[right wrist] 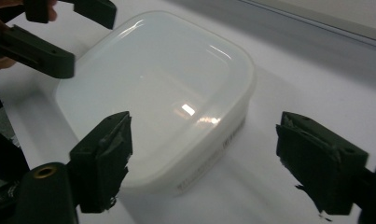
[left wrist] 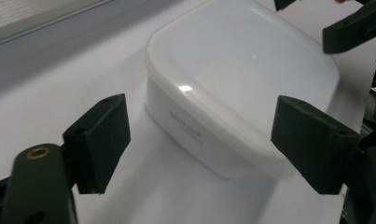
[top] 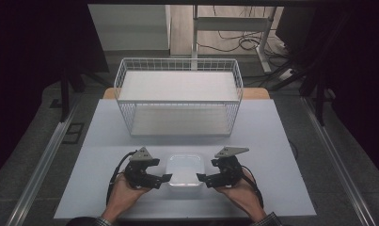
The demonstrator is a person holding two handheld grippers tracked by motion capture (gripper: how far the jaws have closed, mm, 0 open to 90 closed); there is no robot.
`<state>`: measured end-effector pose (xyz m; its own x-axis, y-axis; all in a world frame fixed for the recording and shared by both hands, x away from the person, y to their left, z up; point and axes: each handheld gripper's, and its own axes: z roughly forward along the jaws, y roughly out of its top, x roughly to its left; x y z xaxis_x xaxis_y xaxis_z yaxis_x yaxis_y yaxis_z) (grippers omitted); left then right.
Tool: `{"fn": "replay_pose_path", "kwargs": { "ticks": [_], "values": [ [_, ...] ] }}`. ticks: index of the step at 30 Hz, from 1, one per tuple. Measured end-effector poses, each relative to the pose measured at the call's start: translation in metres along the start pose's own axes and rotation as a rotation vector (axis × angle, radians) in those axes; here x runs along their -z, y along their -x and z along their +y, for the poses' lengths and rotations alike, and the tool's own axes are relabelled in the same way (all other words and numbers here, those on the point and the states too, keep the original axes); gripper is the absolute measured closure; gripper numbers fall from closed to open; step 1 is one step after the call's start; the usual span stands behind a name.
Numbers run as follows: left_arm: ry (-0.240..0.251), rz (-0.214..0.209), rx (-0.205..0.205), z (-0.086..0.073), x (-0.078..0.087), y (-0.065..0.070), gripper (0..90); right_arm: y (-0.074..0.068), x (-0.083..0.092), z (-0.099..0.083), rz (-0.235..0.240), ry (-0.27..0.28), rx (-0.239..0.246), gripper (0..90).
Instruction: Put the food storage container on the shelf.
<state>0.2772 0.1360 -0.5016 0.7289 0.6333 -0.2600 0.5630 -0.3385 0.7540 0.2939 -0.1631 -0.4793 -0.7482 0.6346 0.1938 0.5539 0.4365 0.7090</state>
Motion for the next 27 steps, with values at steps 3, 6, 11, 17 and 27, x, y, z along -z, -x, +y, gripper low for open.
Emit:
{"fn": "replay_pose_path", "kwargs": {
  "ticks": [3,6,11,17,27],
  "values": [
    [-0.009,-0.036,0.029,0.005,-0.008,-0.004,21.7,0.001,-0.008,0.004,0.011,-0.013,-0.011,23.2],
    [-0.008,-0.092,0.074,0.004,-0.012,-0.007,24.0,0.004,-0.015,0.006,0.065,-0.036,-0.049,25.8],
    [-0.017,-0.164,0.133,-0.005,-0.009,-0.007,27.9,0.01,-0.017,0.003,0.167,-0.088,-0.113,25.3],
    [0.003,-0.208,0.189,-0.014,0.004,-0.008,48.9,0.006,0.001,0.002,0.131,-0.08,-0.131,52.6],
    [0.075,-0.161,0.234,-0.016,0.017,-0.004,81.1,0.004,0.016,-0.001,0.08,-0.002,-0.216,78.3]
  ]
}}
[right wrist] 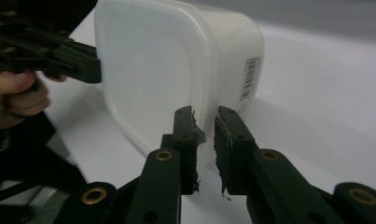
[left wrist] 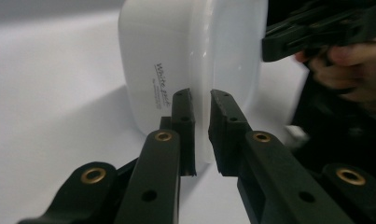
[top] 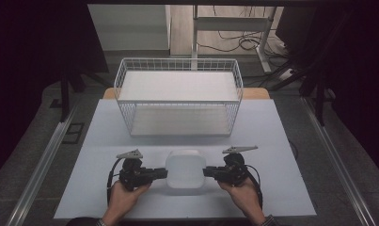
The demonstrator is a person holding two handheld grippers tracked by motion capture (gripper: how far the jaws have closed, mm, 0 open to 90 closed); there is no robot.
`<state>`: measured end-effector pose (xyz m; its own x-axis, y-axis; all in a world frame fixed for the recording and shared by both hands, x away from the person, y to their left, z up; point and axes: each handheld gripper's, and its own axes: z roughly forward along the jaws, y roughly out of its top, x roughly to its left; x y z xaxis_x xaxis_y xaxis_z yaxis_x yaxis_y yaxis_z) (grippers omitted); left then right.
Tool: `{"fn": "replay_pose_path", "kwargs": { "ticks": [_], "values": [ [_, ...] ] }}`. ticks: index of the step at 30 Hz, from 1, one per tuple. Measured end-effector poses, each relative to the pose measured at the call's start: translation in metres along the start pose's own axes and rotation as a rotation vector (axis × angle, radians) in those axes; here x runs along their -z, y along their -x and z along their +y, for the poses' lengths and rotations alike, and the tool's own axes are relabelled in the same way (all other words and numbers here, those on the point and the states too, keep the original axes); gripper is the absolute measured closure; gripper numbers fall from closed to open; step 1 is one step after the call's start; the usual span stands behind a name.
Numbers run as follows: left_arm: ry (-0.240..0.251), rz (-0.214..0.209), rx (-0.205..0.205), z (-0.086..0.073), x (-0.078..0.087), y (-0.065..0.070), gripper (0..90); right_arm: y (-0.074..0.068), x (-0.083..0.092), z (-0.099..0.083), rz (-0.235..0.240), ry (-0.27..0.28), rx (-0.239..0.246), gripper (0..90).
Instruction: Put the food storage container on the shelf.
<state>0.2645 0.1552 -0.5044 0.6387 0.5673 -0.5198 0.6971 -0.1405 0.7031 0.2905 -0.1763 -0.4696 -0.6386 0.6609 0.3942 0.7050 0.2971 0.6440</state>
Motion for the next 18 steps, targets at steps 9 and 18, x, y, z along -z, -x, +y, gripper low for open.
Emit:
{"fn": "replay_pose_path", "kwargs": {
  "ticks": [9,18],
  "values": [
    [0.029,0.051,-0.02,0.008,0.006,0.006,81.1,-0.006,0.001,0.002,-0.021,0.071,0.038,78.3],
    [0.041,0.089,-0.059,0.021,0.015,0.012,81.0,-0.013,0.008,0.017,-0.023,0.123,0.094,78.3]
  ]
}}
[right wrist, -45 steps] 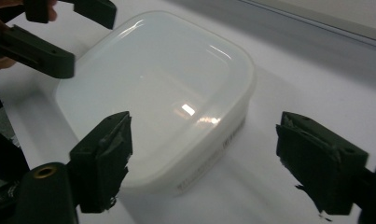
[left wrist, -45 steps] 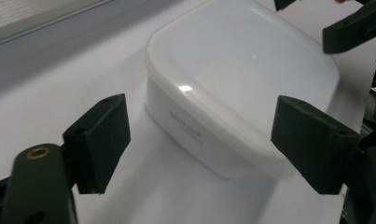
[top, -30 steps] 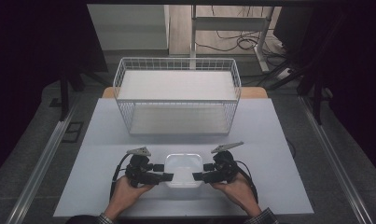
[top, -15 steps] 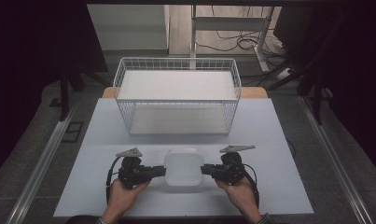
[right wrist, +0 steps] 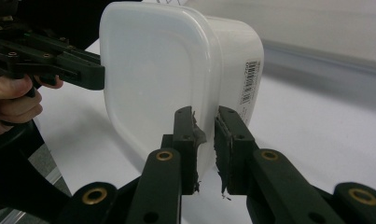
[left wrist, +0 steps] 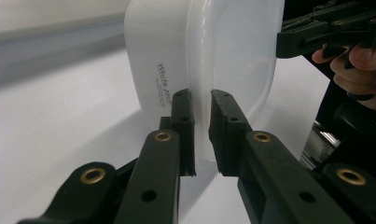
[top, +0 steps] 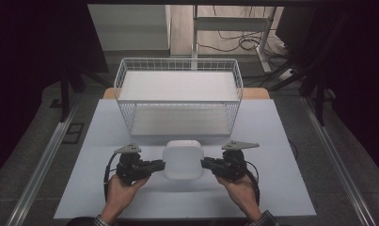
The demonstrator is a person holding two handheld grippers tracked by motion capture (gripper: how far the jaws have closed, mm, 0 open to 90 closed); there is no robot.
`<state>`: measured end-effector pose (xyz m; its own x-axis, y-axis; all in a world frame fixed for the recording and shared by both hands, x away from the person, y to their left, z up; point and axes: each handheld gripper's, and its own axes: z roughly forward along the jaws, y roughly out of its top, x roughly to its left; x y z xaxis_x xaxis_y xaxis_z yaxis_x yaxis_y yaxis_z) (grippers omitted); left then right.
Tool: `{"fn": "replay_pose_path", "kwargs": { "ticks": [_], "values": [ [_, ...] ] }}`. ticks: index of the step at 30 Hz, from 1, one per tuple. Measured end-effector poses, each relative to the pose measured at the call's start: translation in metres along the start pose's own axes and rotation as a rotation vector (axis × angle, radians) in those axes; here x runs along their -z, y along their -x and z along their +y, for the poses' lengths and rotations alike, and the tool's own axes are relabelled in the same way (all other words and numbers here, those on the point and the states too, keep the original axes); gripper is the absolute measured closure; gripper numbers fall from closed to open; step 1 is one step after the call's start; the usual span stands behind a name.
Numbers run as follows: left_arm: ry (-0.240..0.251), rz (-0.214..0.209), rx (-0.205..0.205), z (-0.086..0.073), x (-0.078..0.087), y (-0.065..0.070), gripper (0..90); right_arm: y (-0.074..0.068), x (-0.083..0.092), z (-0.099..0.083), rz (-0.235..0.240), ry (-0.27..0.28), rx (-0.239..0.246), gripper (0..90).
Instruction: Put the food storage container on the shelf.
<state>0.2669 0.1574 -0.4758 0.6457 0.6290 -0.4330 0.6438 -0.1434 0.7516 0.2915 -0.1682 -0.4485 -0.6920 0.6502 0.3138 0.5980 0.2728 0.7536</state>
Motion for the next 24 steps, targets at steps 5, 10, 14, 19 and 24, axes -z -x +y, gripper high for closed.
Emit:
{"fn": "replay_pose_path", "kwargs": {
  "ticks": [5,10,14,19,24],
  "values": [
    [0.019,0.013,-0.012,0.011,0.006,0.0,81.0,-0.001,0.001,0.01,-0.001,0.017,0.014,78.4],
    [0.032,0.024,-0.025,0.023,0.01,0.001,80.8,-0.001,0.003,0.022,-0.005,0.036,0.022,78.4],
    [0.042,0.027,-0.034,0.033,0.013,0.001,80.8,-0.001,0.006,0.032,-0.008,0.052,0.034,78.4],
    [0.053,0.037,-0.047,0.046,0.016,0.002,80.7,-0.001,0.009,0.044,-0.01,0.066,0.041,78.4],
    [0.069,0.048,-0.06,0.059,0.021,0.003,80.6,-0.001,0.012,0.056,-0.014,0.083,0.047,78.4]
  ]
}}
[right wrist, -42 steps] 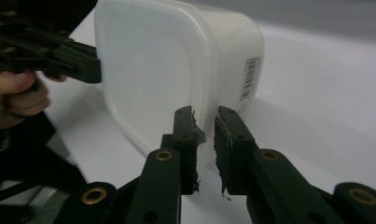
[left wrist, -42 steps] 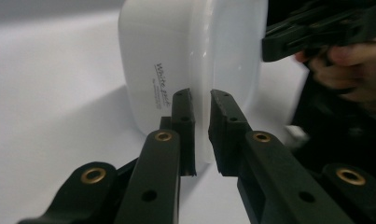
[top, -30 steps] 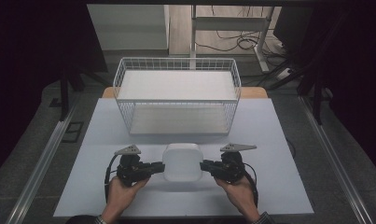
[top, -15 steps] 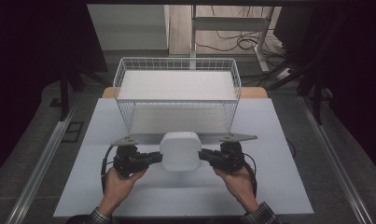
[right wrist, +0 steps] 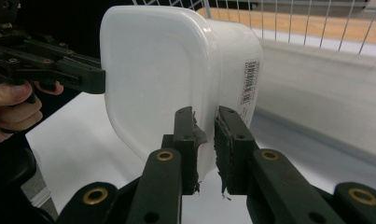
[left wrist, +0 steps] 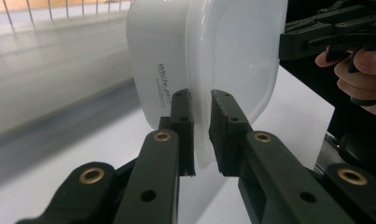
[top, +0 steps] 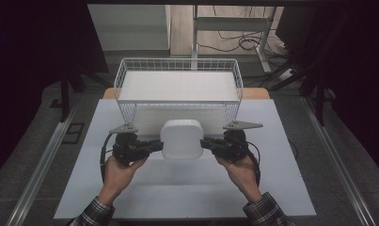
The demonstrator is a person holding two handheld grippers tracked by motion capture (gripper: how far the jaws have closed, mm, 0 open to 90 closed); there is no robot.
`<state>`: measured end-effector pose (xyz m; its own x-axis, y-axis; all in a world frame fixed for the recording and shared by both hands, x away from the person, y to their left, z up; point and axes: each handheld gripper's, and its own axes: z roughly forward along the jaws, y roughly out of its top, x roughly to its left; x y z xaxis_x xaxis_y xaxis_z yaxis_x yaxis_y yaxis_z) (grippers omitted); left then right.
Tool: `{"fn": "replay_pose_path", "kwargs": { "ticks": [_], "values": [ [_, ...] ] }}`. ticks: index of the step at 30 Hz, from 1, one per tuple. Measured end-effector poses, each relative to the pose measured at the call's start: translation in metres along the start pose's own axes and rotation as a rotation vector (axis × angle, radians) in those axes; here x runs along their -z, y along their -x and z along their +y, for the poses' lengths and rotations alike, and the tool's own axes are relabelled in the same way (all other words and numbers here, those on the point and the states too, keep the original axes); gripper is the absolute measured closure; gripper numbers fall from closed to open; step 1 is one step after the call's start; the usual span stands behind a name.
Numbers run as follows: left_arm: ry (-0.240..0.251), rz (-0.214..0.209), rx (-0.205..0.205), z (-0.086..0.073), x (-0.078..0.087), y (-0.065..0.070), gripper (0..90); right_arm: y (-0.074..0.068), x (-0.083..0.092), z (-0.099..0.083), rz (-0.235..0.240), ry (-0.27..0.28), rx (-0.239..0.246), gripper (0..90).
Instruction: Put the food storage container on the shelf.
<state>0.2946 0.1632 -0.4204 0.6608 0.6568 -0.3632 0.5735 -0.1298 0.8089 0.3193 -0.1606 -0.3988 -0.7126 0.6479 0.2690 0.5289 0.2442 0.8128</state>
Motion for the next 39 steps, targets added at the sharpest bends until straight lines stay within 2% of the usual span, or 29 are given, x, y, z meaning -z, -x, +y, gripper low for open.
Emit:
{"fn": "replay_pose_path", "kwargs": {
  "ticks": [7,19,26,27,30,39],
  "values": [
    [0.026,0.017,-0.015,0.021,0.007,-0.001,80.3,-0.001,0.004,0.021,-0.003,0.032,0.011,78.5],
    [0.066,0.032,-0.016,0.058,0.018,-0.006,80.2,0.0,0.006,0.061,0.004,0.074,0.016,78.6],
    [0.085,0.05,-0.032,0.085,0.025,-0.008,80.0,0.0,0.009,0.09,-0.006,0.102,0.032,78.6],
    [0.087,0.051,-0.033,0.088,0.026,-0.008,80.0,0.0,0.009,0.09,-0.006,0.102,0.032,78.6],
    [0.093,0.063,-0.04,0.103,0.028,-0.01,80.0,0.003,0.009,0.104,-0.008,0.117,0.034,78.6],
    [0.089,0.08,-0.036,0.131,0.025,-0.015,80.0,0.013,0.006,0.128,-0.022,0.136,0.02,78.2]
  ]
}}
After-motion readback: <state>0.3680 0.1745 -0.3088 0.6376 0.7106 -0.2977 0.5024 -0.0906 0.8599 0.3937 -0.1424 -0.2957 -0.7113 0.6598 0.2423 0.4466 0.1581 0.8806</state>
